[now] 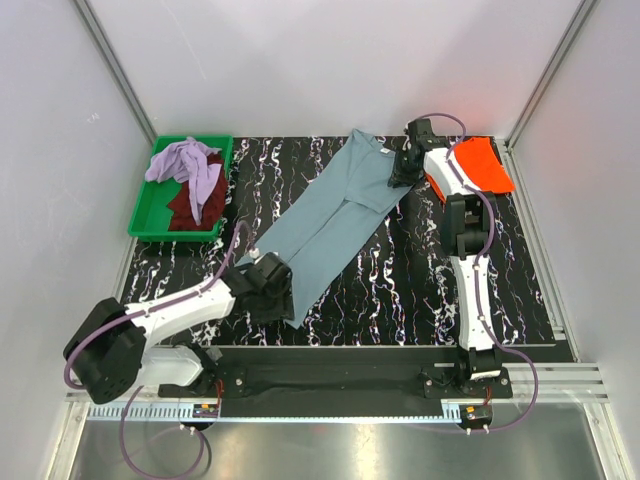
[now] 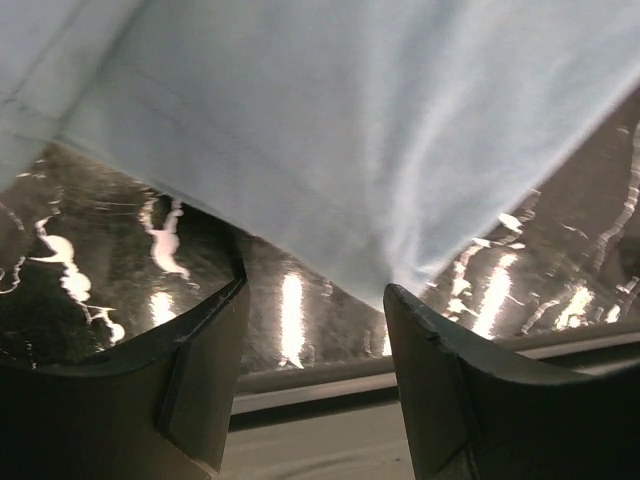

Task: Fold and stack the t-shirts
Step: Fold the tshirt

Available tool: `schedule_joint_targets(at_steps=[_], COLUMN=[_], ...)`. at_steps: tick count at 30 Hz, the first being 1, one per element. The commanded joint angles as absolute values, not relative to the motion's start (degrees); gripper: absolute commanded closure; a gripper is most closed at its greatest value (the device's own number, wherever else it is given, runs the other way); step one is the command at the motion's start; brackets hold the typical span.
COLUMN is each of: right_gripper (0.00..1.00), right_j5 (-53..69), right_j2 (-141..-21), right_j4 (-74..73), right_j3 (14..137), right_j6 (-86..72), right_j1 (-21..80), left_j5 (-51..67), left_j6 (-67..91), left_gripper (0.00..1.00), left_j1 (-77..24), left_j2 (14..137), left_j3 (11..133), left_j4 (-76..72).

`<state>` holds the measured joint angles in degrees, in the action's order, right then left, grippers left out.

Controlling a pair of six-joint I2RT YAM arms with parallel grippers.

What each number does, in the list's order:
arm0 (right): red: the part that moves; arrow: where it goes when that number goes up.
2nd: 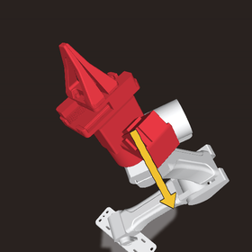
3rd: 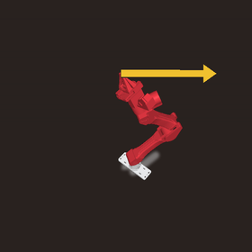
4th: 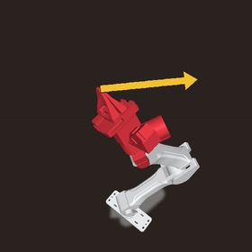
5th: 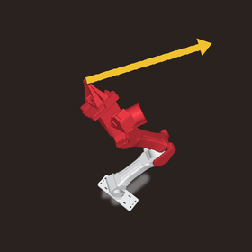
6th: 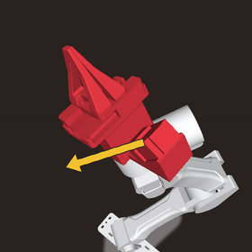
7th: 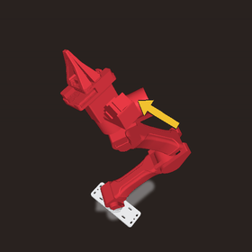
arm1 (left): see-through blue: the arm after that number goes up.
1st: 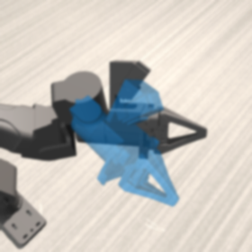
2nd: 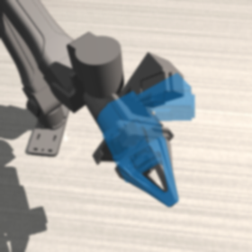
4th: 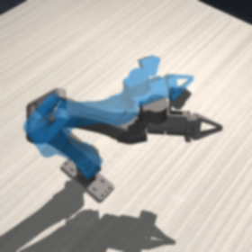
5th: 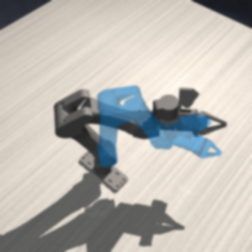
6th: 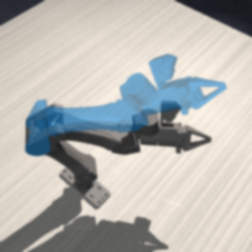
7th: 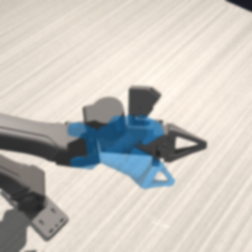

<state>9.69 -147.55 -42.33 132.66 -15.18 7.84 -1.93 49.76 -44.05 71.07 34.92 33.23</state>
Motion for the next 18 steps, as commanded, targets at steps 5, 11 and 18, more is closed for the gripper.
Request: schedule_joint_targets(at_steps=[5,11,18], right_gripper=[0.68,0.68,0.7], right_j5=[12.3,16.9,19.1], right_j2=[-140.1,-129.7,-123.6], right_j4=[-41.4,-37.7,-31.6], right_j3=[129.8,120.7,107.5], right_j6=[-16.2,-22.9,-28.3], right_j1=[7.9,7.9,8.2], left_j5=[-5.8,-11.9,-13.1], left_j6=[43.6,39.9,38.0], left_gripper=[0.41,0.44,0.48], left_j1=[-48.1,-51.8,-59.1], left_j2=[71.1,74.4,80.8], left_j3=[44.6,46.1,46.9], left_j4=[33.7,35.4,33.7])
